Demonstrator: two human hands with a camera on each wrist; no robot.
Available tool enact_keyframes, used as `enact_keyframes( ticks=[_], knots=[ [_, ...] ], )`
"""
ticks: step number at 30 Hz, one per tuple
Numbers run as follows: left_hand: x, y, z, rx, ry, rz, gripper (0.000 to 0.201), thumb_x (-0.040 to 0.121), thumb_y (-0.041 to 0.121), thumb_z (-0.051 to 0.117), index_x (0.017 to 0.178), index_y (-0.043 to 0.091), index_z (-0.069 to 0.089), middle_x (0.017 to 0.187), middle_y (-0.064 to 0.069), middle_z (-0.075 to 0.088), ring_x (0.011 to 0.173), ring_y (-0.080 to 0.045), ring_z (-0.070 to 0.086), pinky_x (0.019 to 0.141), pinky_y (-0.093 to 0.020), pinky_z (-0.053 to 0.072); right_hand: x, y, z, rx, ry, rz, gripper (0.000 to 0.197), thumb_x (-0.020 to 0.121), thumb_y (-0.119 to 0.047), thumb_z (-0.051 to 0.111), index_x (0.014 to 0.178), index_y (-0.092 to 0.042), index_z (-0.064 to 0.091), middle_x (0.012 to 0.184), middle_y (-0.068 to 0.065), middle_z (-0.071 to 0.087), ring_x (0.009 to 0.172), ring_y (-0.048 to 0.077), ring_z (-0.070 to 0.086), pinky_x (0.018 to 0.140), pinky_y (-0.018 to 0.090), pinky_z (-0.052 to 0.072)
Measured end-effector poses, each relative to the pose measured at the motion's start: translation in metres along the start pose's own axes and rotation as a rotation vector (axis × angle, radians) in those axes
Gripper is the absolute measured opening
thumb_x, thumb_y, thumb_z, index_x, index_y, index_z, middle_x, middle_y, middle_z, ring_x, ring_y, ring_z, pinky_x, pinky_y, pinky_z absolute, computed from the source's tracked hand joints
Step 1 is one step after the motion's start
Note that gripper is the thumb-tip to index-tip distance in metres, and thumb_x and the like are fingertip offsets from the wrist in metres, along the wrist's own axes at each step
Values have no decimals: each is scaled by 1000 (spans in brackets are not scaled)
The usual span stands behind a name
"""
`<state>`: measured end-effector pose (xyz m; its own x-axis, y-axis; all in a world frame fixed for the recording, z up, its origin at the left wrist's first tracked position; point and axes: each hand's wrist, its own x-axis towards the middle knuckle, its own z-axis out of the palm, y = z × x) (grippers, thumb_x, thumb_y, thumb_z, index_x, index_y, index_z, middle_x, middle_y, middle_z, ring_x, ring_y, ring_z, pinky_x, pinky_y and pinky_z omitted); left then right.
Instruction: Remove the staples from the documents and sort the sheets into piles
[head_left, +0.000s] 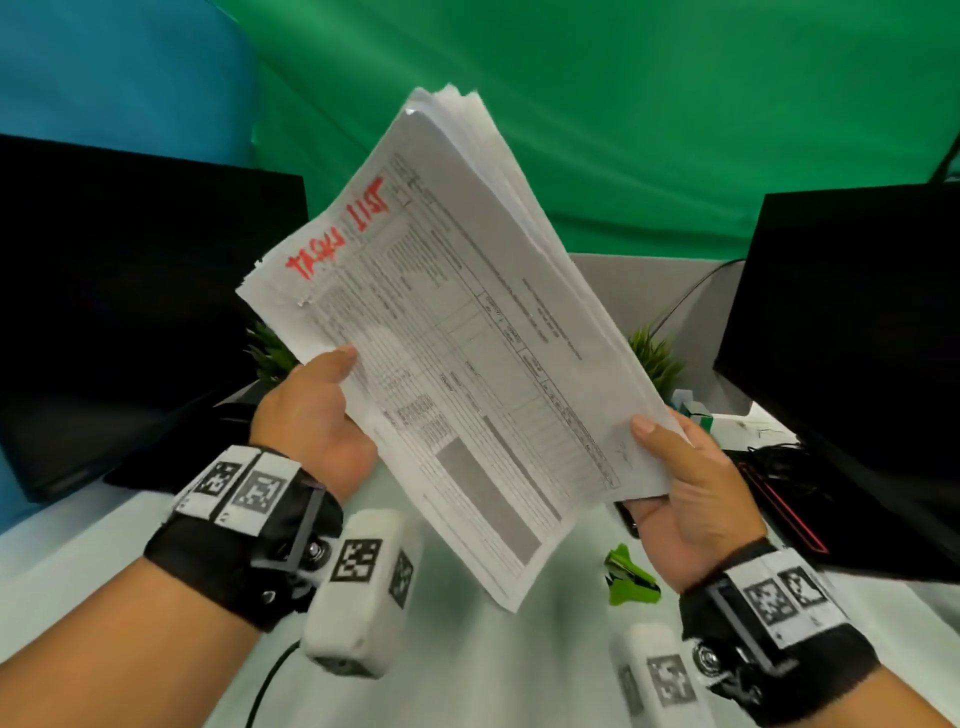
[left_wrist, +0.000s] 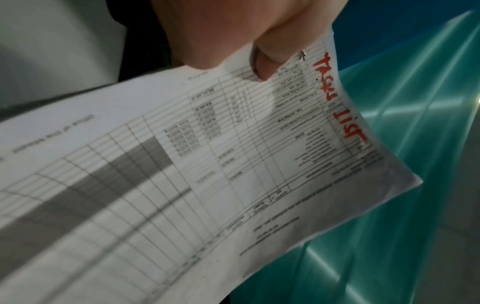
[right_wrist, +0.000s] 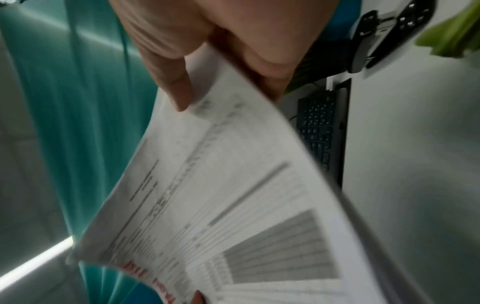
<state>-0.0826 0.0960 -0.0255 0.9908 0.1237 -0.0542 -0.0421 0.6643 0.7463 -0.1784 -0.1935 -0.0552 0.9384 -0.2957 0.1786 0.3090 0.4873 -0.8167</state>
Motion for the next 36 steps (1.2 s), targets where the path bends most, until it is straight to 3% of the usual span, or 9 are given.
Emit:
enact_keyframes(
  ticks=[6,10,14,18,22,25,29,32,36],
  knots=[
    [-40,-8,15,-41,-112,-190,36,102,33,55,129,12,66,119,-19,74,103,-39,74,72,-52,61,-10,15,2,120,-79,167,47,92,-11,60,138,-16,53,129,16,66,118,39,64,92,58,54],
    [-43,-13,-8,12,-262,-114,33,103,20,44,120,19,71,116,-9,77,97,-27,77,83,-49,62,-5,-5,-3,48,-77,160,41,94,-5,56,135,-10,57,124,18,69,111,38,68,89,60,55],
    [-40,13,-34,191,-366,-115,37,91,2,50,96,15,84,123,-13,74,100,-27,76,79,-43,64,4,-46,-18,-234,-18,39,33,92,-3,62,123,-13,65,115,12,74,104,34,72,93,57,53],
    [-46,24,-32,524,-568,-237,41,84,-14,57,117,6,73,123,-22,71,110,-42,71,82,-53,62,-5,-65,-17,-479,-148,-25,41,86,-1,65,125,-12,62,114,14,73,104,34,72,94,58,53],
    [-59,18,-19,503,-529,16,48,82,-5,56,128,8,64,123,-16,73,111,-36,71,79,-46,63,-22,-65,-13,-575,-192,-265,37,81,-3,70,118,-10,66,113,14,73,105,31,72,89,54,56],
    [-68,8,-26,520,-505,204,48,76,-5,61,120,14,69,123,-13,73,110,-30,73,84,-42,63,-31,-61,-25,-509,-184,-345,42,81,-2,68,121,-12,64,119,12,71,111,31,69,89,49,57],
    [-75,-17,-59,606,-442,191,48,69,-4,80,112,14,75,116,-15,76,106,-32,73,83,-42,63,-44,-37,-49,-456,-131,-157,48,76,-1,66,122,-13,64,114,9,74,106,31,71,78,37,61],
    [-75,-32,-56,641,-401,186,54,66,6,83,118,7,70,114,-14,77,106,-34,73,93,-53,58,-43,-21,-52,-465,-60,-121,48,75,-3,71,123,-9,65,112,13,74,105,34,71,83,48,59],
    [-69,-14,-37,582,-370,249,38,82,-6,69,119,7,68,114,-12,77,105,-32,74,85,-50,62,-33,-36,-40,-443,-80,-205,42,85,0,67,126,-9,63,117,13,72,108,32,70,88,52,57]
  ],
)
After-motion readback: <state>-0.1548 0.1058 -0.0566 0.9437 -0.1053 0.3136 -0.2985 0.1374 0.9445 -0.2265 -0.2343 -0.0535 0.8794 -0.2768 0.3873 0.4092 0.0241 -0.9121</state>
